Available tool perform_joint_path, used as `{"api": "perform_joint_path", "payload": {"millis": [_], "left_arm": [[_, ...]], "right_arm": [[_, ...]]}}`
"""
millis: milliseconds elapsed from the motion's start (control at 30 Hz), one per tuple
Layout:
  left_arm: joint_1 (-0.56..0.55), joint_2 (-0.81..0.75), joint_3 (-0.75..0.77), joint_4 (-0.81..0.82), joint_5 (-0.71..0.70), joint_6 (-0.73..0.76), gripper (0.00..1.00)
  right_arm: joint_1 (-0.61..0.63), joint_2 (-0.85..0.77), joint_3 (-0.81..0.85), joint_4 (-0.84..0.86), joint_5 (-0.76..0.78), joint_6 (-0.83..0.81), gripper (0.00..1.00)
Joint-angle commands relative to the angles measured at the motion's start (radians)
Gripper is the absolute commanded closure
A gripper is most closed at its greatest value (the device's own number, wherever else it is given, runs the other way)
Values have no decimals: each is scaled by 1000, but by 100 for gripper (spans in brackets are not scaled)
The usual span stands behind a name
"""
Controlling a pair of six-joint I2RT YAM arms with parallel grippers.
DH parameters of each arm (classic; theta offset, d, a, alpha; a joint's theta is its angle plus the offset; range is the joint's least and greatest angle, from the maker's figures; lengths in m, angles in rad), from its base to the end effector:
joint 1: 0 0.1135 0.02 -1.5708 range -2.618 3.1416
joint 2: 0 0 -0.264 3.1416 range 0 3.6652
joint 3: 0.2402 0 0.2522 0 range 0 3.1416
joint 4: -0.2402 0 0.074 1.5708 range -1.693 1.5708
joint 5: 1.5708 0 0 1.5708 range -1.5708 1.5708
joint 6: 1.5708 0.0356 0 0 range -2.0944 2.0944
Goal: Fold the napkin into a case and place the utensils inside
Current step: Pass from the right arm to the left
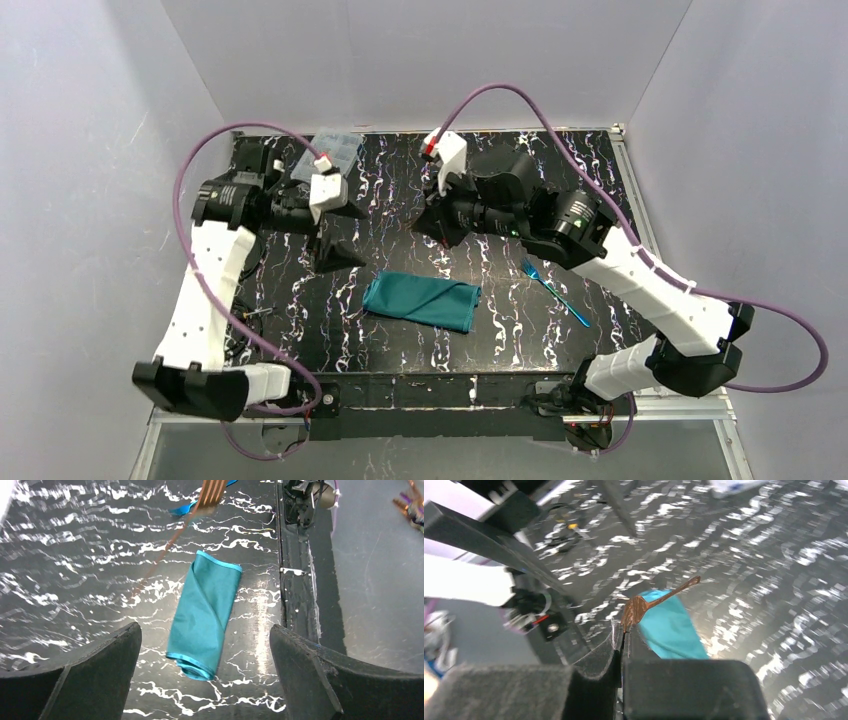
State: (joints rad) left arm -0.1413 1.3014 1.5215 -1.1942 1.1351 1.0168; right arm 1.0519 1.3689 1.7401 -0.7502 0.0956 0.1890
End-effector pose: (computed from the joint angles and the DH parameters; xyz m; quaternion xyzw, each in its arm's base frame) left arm 0.2189 -0.0637 0.4064 0.5733 0.5881 -0.3603 0.4423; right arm 0.1395 0.2373 0.4764 -0.3213 0.7622 0.2938 0.4791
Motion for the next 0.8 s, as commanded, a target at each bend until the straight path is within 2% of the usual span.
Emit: {"api": "perform_joint_path", "payload": {"millis": [0, 133, 267, 333, 433, 533, 600, 667, 700, 767], "left_arm": [[-18, -102, -26, -75, 37, 180, 1], [-18, -145, -47, -79, 47, 153, 1], [-18, -163, -53, -152, 46, 190, 2], [-18, -158, -49, -191, 22, 226, 7], [-18, -144, -45, -213, -18, 229, 23], [-18, -142, -25, -214, -32, 228, 44], [-18, -147, -20, -209, -36, 228, 65], [-18, -152, -23, -203, -53, 228, 92], [-18, -154, -24, -204, -68, 233, 100], [-18, -164, -33, -209, -93, 250, 100]], "right_arm": [[9, 44, 82, 142, -361, -12, 99], [9, 112, 184, 142, -502, -15, 99], [9, 134, 234, 146, -568, -23, 99], [8, 136, 245, 152, -592, -23, 99], [9, 129, 241, 165, -616, -21, 99], [9, 118, 228, 167, -621, -23, 99], [9, 113, 212, 172, -625, -24, 99], [8, 111, 203, 168, -620, -32, 99], [8, 110, 202, 160, -614, -37, 99], [9, 106, 191, 158, -603, -44, 99]]}}
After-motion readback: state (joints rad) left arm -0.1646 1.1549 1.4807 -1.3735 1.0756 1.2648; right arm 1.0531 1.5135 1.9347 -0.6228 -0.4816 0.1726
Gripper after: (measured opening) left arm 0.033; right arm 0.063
